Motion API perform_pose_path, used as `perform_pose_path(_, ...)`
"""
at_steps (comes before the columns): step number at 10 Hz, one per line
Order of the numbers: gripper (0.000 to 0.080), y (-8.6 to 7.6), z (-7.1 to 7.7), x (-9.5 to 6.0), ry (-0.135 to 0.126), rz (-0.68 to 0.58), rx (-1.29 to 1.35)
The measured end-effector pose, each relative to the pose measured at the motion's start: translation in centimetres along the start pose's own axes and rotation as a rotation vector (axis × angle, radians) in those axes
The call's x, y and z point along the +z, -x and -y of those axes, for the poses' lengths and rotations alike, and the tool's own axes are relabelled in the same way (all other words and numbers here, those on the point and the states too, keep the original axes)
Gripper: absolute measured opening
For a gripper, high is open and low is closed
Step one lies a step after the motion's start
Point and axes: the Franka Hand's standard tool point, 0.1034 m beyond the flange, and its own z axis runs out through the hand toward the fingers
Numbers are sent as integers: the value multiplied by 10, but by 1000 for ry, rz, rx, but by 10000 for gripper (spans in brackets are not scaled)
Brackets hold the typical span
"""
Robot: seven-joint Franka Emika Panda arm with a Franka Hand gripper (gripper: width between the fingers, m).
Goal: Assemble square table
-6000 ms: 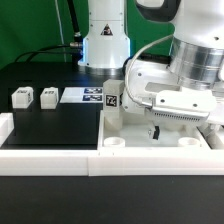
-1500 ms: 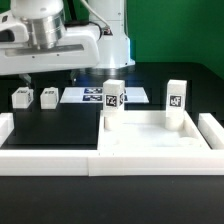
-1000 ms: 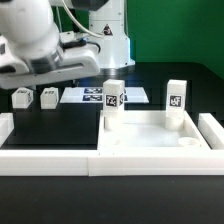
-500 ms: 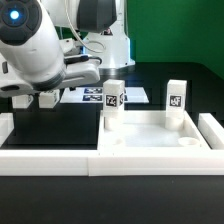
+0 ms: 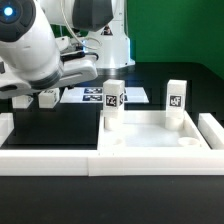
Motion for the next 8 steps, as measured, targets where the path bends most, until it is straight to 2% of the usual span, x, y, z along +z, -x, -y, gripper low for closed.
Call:
perform_pose_path(2, 649, 1, 0, 2, 7, 11, -1)
perform_pose_path(4, 649, 7, -3, 7, 38, 49, 3)
perform_pose_path(6, 649, 9, -9, 10, 39, 51, 16)
perform_pose_path(8, 649, 4, -9, 22, 41, 39, 13)
